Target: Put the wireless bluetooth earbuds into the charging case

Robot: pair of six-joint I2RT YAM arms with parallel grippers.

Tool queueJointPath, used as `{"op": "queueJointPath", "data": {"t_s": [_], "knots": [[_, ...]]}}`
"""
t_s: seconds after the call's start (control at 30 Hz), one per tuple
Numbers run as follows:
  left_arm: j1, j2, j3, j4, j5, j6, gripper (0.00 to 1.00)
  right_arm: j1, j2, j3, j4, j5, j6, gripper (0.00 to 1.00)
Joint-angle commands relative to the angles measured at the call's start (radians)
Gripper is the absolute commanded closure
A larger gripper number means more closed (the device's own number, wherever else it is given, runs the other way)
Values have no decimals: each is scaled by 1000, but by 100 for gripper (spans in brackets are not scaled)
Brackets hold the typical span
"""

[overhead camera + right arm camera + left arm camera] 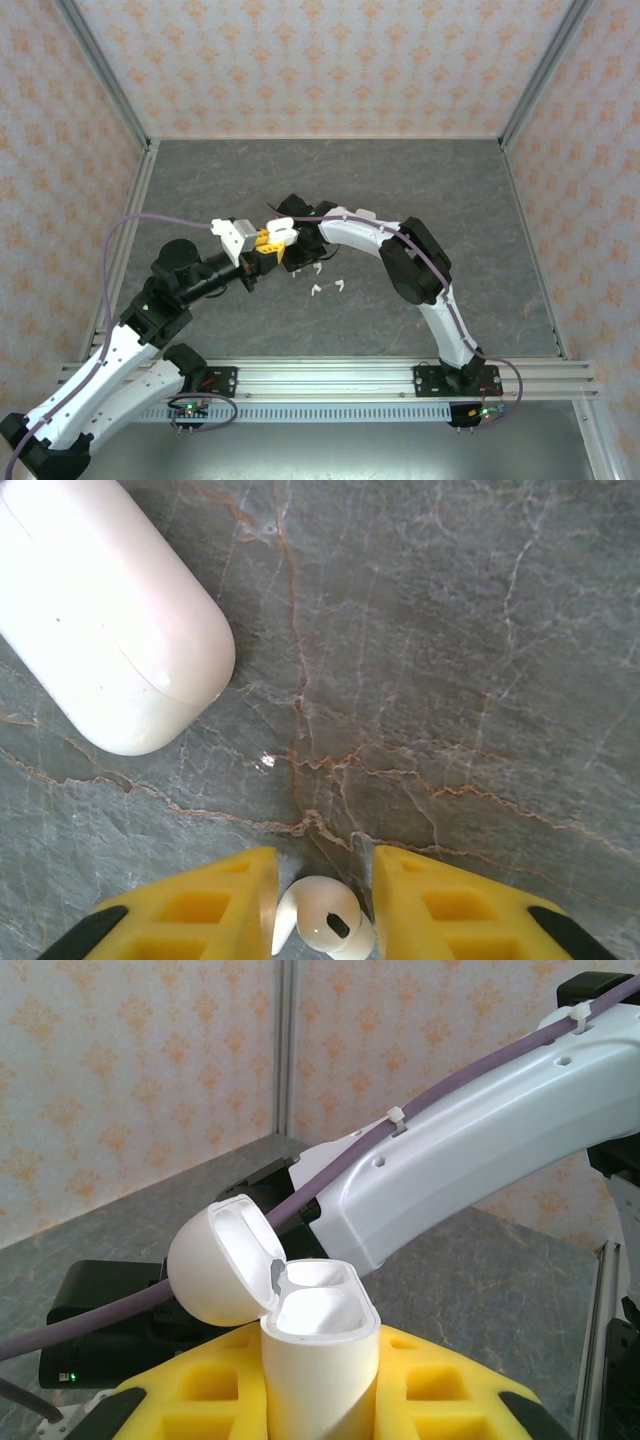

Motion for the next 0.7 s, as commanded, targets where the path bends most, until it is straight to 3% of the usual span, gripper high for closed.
{"op": "queueJointPath", "data": {"t_s": [0.0, 0.27, 0.67], "knots": [[-6, 6, 2, 9, -14, 14, 100, 4, -4, -41, -58, -9, -6, 71], [-7, 11, 5, 7, -14, 14, 100, 4, -17, -65, -61, -24, -4, 75], [-6, 13, 3, 4, -16, 12, 100, 4, -60, -128, -43, -52, 12, 72]]}}
